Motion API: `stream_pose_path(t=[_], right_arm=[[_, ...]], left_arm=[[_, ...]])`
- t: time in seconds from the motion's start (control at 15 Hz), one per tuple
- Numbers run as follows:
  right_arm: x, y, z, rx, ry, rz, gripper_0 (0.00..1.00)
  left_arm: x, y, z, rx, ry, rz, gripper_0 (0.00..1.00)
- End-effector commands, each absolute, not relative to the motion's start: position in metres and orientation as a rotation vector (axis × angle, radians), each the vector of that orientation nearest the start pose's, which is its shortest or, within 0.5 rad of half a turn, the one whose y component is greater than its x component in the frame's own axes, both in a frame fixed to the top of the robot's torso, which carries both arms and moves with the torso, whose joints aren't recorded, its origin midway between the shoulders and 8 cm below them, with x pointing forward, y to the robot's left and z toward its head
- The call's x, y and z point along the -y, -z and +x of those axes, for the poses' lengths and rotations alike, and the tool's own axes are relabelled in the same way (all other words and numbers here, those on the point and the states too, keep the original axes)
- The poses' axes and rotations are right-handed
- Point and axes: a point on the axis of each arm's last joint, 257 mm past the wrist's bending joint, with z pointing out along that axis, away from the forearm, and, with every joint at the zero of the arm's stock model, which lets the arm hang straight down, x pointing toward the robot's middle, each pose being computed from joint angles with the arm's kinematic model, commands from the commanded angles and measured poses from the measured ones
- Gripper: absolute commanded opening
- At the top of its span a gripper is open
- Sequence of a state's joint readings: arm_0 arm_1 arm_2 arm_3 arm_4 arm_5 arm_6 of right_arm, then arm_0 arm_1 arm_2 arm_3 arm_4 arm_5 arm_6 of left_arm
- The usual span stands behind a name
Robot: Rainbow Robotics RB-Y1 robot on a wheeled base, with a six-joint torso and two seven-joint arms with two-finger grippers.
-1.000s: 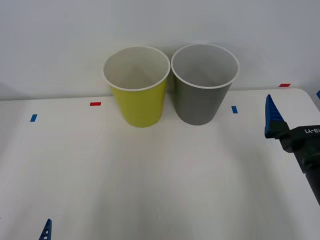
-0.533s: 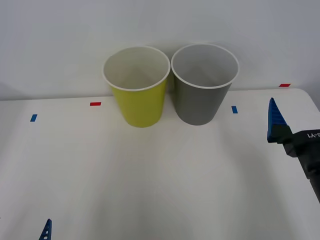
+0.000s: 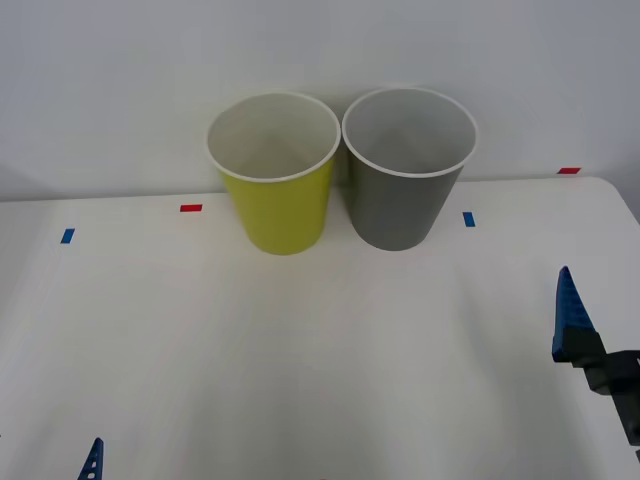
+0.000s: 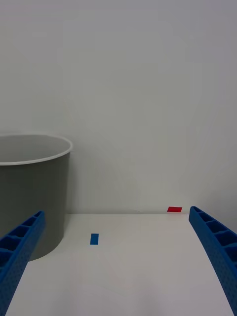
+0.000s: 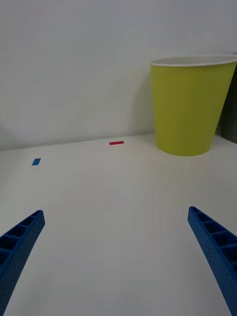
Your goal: Put cans in the gray bin and PET bottles in the light green bin.
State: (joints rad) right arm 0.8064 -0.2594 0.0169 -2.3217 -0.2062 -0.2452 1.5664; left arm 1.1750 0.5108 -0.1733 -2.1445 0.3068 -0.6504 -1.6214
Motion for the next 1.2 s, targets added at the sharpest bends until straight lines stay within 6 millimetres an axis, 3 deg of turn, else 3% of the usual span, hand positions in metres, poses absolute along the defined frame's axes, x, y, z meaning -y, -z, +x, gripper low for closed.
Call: stream_pose_path(t=[0.07, 0.47, 0.8, 1.2], right_arm=[[0.314, 0.147, 0.299, -1.369, 0.103, 0.037, 1.0], [0.304, 0.168, 0.252, -1.412, 0.057, 0.108, 1.0], [0.298, 0.183, 0.235, -1.472, 0.05, 0.094, 1.0], [0.293, 0.186, 0.232, -1.496, 0.044, 0.041, 1.0]], left_arm=[[-0.299, 0.213, 0.202, -1.576, -0.017, 0.065, 1.0], [-0.299, 0.213, 0.202, -1.576, -0.017, 0.065, 1.0], [-0.299, 0.213, 0.202, -1.576, -0.017, 0.065, 1.0], [-0.299, 0.213, 0.202, -1.576, -0.017, 0.065, 1.0]])
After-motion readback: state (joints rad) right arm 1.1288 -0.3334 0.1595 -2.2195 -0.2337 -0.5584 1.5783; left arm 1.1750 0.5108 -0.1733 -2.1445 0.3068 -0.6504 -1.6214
